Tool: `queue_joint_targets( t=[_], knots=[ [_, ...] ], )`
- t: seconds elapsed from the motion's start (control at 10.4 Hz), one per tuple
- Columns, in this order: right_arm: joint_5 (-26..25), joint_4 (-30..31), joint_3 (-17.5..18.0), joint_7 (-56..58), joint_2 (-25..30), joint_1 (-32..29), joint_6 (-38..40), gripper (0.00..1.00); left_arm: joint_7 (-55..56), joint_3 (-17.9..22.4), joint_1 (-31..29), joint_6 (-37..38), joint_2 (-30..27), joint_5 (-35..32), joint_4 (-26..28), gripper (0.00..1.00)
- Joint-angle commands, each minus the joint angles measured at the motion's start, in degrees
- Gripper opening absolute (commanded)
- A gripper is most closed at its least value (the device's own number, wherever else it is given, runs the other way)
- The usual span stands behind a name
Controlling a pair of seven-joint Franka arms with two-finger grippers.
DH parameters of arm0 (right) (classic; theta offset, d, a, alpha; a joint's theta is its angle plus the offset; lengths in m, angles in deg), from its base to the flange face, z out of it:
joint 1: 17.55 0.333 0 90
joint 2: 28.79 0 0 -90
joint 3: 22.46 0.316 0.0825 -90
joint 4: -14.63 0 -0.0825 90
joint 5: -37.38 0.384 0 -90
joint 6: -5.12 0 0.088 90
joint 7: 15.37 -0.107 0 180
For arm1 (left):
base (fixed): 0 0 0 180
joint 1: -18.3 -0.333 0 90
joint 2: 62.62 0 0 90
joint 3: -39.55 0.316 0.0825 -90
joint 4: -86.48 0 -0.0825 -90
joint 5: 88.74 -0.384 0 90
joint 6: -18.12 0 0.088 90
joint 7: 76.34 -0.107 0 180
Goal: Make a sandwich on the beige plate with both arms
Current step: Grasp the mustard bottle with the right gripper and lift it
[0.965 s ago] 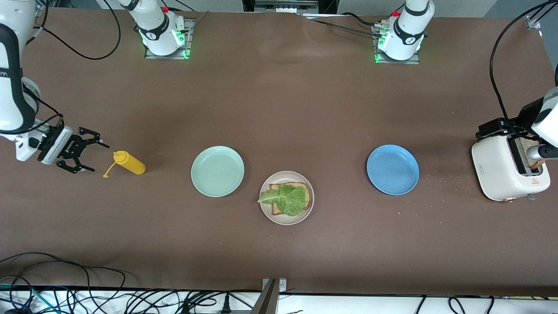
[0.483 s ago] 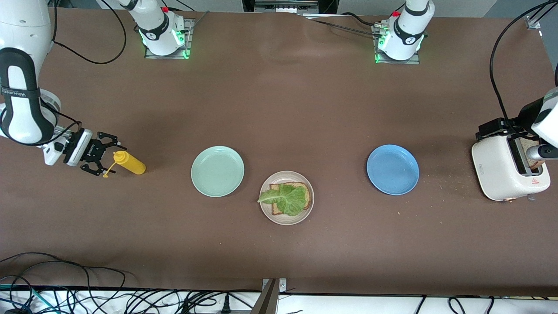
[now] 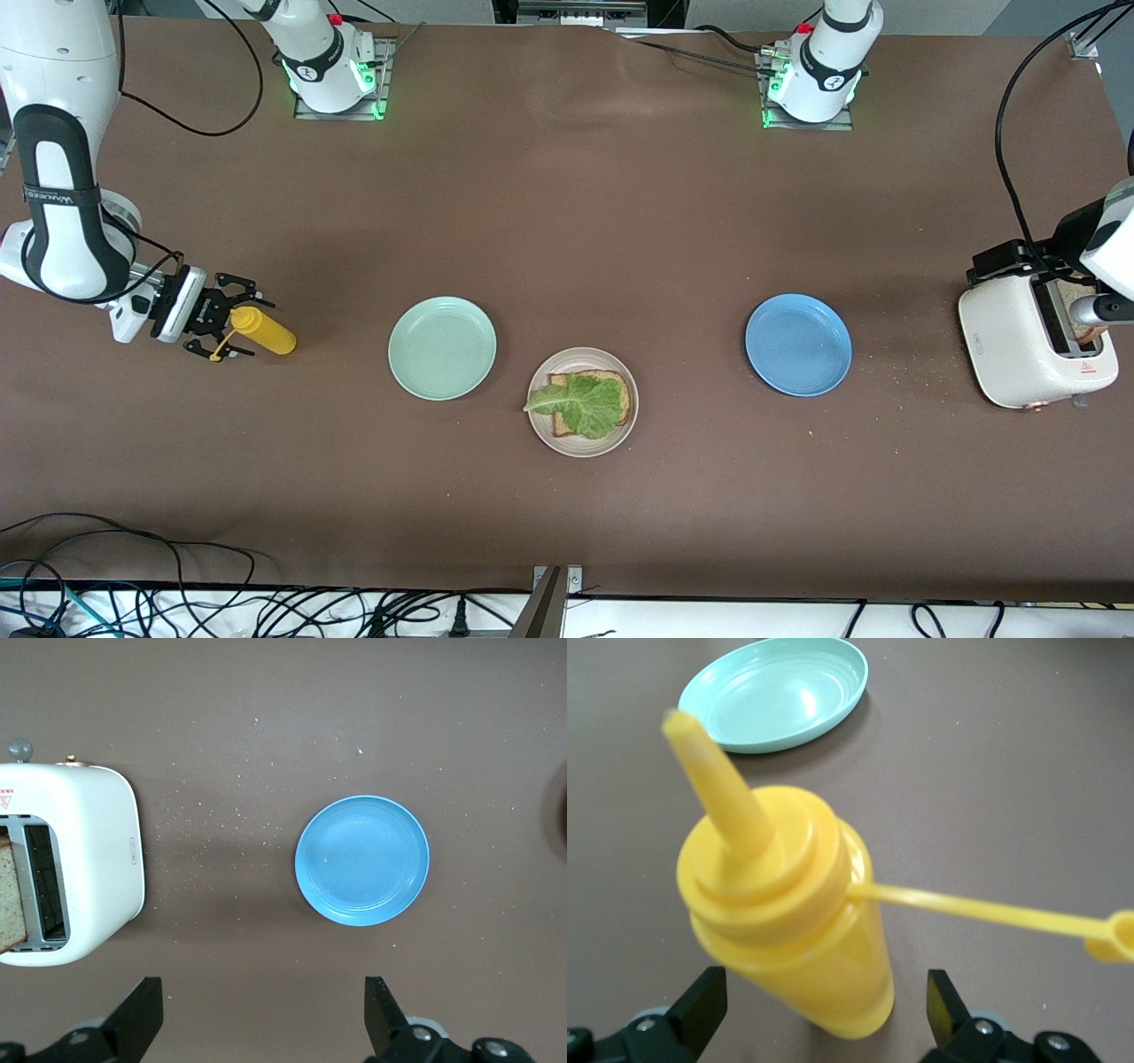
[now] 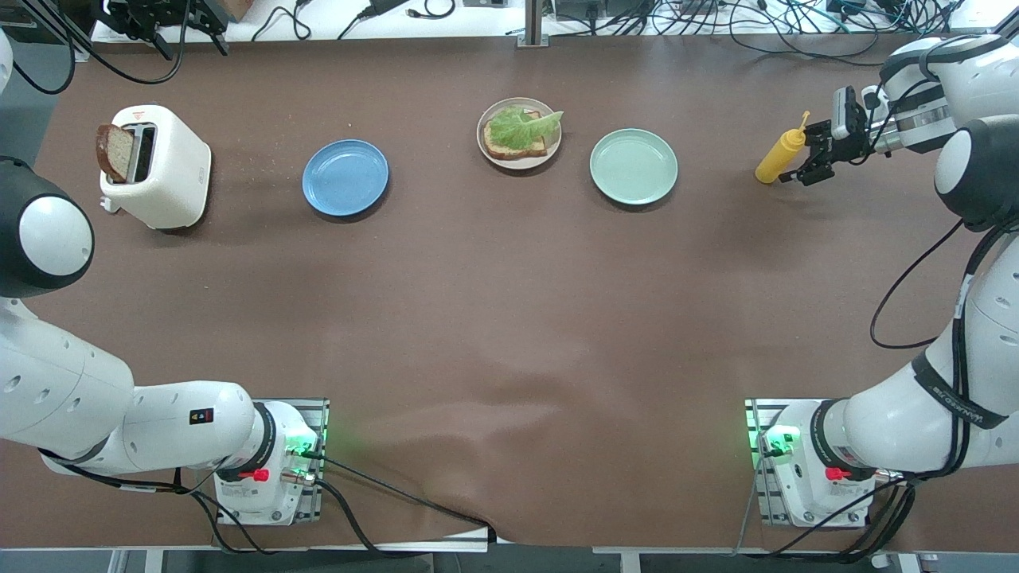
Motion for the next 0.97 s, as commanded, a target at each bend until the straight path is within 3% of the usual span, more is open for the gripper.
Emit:
queue_joint_targets(
  t=[0.0,0.1,0.19,0.58,0.87],
  knots=[
    [2.1,-1.3,-0.1,1.4,-1.4,0.8,0.4,0.78,0.3,-0.3,0.0,-0.2,-0.4,-1.9,0.1,1.0],
    [2.3,-1.4,-0.1,1.4,-1.4,1.5,0.5,0.32,0.3,-0.3,0.0,-0.2,-0.4,-1.9,0.1,1.0],
    [2.3,-1.4,0.0,1.4,-1.4,2.1,0.3,0.02,0.3,-0.3,0.0,-0.2,-0.4,-1.9,0.1,1.0],
    [0.2,-4.7,-0.8,-4.7,-0.5,6.1,0.2,0.0,0.3,-0.3,0.0,-0.2,-0.4,-1.9,0.1,1.0],
    [-12.2,-11.1,-0.9,-22.8,2.3,11.1,0.3,0.0,0.3,-0.3,-0.4,-0.2,-0.4,-1.9,0.1,1.0]
  ],
)
